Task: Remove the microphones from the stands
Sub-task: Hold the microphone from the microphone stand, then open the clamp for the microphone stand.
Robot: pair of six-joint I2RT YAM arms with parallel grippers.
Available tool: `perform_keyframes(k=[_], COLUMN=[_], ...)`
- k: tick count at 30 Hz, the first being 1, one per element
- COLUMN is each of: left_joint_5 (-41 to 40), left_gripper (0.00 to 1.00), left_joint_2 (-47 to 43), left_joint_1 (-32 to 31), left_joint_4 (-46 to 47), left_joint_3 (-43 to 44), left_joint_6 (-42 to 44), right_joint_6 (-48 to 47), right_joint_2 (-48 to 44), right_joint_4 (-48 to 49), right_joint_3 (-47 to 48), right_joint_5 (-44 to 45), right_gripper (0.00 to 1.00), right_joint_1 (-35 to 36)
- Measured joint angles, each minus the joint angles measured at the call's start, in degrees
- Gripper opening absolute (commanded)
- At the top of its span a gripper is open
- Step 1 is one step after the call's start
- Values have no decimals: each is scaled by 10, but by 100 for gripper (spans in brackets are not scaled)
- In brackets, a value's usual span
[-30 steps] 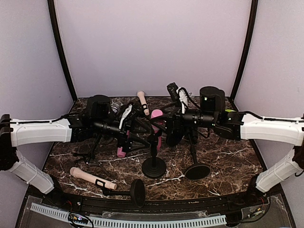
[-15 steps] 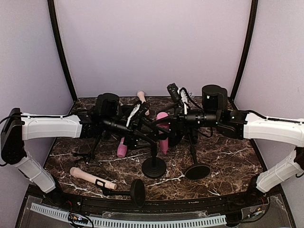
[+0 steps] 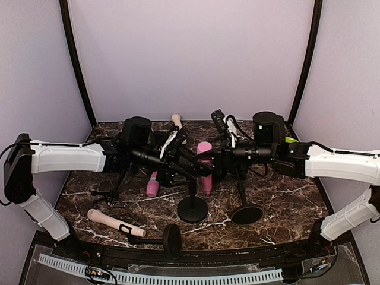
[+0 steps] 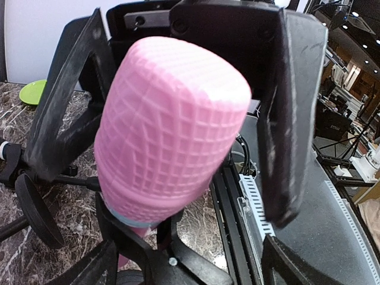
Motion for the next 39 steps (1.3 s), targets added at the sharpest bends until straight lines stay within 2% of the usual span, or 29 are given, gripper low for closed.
perform_keyframes(k=[3,8,14,21,30,36,39], left_joint_5=[5,4,-32,-120,-251,-290,-299], left_gripper=[85,85,85,86,89,91,87], left_joint_2=[2,4,4,-22,-56,-56,-56], left_joint_1=[0,0,-2,-10,-70,-70,-70], left_joint_4=[6,9,11,12,-9,-22,-28], left_joint_3=[0,0,-1,-33,-39,-39,-39], left_joint_6=[0,-1,1,22,65,70,71], right_joint_6=[-1,-4,-10,-13,-9,-9,-9], right_joint_2=[22,36,15,-11,-10,-3,0], right_joint_4=[0,0,7,8,2,3,4], right_joint_3=[0,0,-10,-30,-28,-23,-19], right_joint_5=[4,8,42,100,175,212,223], right_gripper=[78,55,41,37,36,36,36], right_joint_1=[0,0,2,17,50,65,66])
